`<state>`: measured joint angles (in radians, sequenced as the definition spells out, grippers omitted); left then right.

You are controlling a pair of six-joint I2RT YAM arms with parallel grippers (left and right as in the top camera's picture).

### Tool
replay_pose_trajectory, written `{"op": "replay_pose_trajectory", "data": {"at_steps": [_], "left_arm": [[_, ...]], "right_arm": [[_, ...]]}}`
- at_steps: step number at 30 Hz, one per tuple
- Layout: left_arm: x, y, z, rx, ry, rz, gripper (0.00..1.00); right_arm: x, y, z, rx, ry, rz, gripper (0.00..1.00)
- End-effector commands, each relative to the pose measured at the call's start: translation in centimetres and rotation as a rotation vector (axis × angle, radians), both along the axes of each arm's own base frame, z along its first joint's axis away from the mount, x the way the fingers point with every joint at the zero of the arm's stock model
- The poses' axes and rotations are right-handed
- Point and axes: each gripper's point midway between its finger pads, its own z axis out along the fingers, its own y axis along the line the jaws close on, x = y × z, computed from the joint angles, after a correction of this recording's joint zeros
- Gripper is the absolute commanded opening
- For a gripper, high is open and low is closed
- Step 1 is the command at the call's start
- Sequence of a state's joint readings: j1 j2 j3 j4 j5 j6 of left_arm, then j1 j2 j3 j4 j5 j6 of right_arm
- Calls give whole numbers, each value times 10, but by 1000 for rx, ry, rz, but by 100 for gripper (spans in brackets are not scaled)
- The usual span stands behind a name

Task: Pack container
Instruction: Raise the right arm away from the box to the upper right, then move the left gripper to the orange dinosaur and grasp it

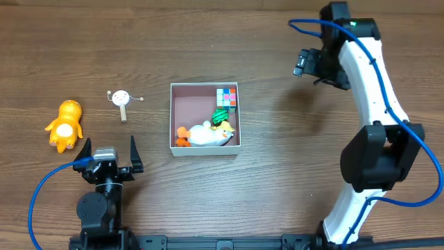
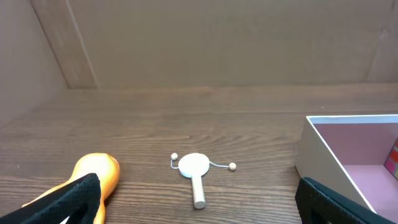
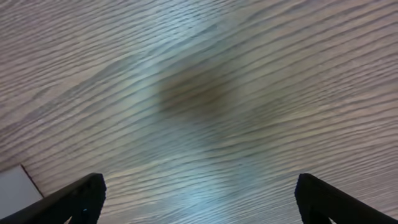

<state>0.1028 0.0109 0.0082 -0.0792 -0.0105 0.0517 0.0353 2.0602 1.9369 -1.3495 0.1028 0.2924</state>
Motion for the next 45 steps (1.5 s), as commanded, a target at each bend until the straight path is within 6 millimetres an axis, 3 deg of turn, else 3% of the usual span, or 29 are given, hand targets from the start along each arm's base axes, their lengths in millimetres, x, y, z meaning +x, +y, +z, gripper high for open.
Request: {"op": "replay_pose_trajectory", "data": {"at_steps": [1,7,10,18,27,29,32,35,36,38,39,40,43,45], "left_arm": [[0,-2,0,-7,-5,-12,100],[0,-2,0,-7,-5,-12,100],[0,-2,0,-7,-5,-12,100],[0,-2,0,-7,-5,-12,100],[1,-6,0,-14,-7,-34,100],[1,-14,1,-86,-15,-77,100],[1,-15,2,-360,-35,-59,100],[2,-15,-2,-416,-25,-53,100],[2,-19,-3,-414,-13,-74,100],[-1,-49,2,-365,25,-255,100],[-4,-55,9,-345,30,-288,100],[-5,-50,16,-312,33,-259,100],[-17,0,48,-216,120,41,100],[-20,4,64,-226,260,83,100]], "right_arm": [[-5,-17,0,49,18,-15,100],[-7,-20,0,41,24,-20,100],[8,-51,7,-140,-39,-51,100],[-2,-43,-13,-91,8,-43,100],[0,-43,-12,-91,-2,-44,100],[0,-43,-12,-91,-2,-44,100],[0,-43,-12,-91,-2,-44,100],[0,-43,-12,-91,-2,-44,100],[0,-43,-12,-91,-2,-44,100],[0,-43,-12,-91,-2,-44,100],[0,-43,-12,-91,-2,-44,100],[0,-43,-12,-91,-2,-44,100],[0,-43,-12,-91,-2,-44,100],[0,-43,-12,-91,-2,-44,100]]}}
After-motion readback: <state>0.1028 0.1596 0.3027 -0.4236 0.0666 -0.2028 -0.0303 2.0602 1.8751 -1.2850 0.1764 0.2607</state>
